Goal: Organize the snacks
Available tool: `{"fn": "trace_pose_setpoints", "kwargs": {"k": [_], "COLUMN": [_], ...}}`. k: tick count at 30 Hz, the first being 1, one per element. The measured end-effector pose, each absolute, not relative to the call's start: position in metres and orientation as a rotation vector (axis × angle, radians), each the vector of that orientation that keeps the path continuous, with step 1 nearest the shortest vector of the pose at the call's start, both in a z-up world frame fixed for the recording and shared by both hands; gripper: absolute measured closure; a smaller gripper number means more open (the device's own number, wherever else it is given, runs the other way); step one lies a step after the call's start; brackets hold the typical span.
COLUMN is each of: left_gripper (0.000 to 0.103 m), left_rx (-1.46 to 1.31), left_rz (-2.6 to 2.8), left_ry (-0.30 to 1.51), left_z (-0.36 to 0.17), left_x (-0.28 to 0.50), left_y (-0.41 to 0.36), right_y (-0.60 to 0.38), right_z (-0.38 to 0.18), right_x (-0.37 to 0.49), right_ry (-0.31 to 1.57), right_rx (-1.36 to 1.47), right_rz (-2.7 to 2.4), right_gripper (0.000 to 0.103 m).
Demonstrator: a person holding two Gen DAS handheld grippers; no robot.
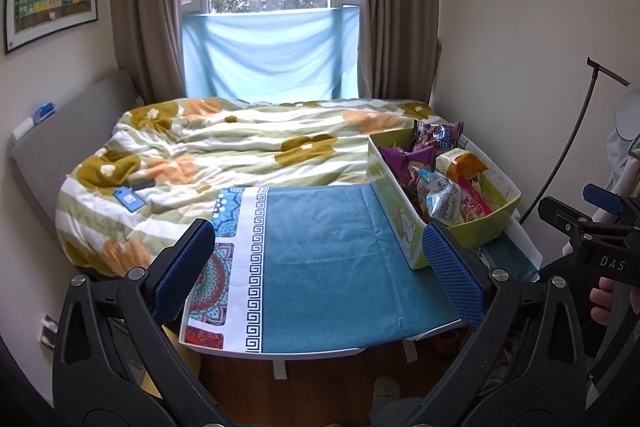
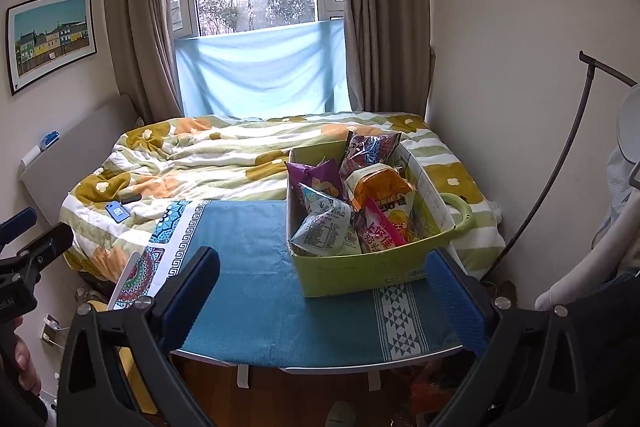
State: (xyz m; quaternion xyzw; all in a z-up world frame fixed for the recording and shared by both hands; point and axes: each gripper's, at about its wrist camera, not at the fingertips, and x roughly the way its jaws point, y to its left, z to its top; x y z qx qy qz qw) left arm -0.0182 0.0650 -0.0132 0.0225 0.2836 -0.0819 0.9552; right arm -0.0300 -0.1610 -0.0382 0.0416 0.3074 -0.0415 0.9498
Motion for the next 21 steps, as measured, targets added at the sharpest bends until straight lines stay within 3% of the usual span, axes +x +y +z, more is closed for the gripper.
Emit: {"fn": "trace_pose_setpoints", "kwargs": {"k": [21], "left_gripper": [0.000], "left_rx": [0.059], "left_rz": [-0.164], "left_ry": [0.574], "left_z": [-0.0143], "left_x": [-0.0144], "left_y": [0.0627], "right_y": [-0.1614], "right_z": [-0.0367], "right_x": [-0.0249], "right_ry": [0.633], "right_rx": [0.079], "right_rz": [-0.081], "right_gripper": [0.000]}}
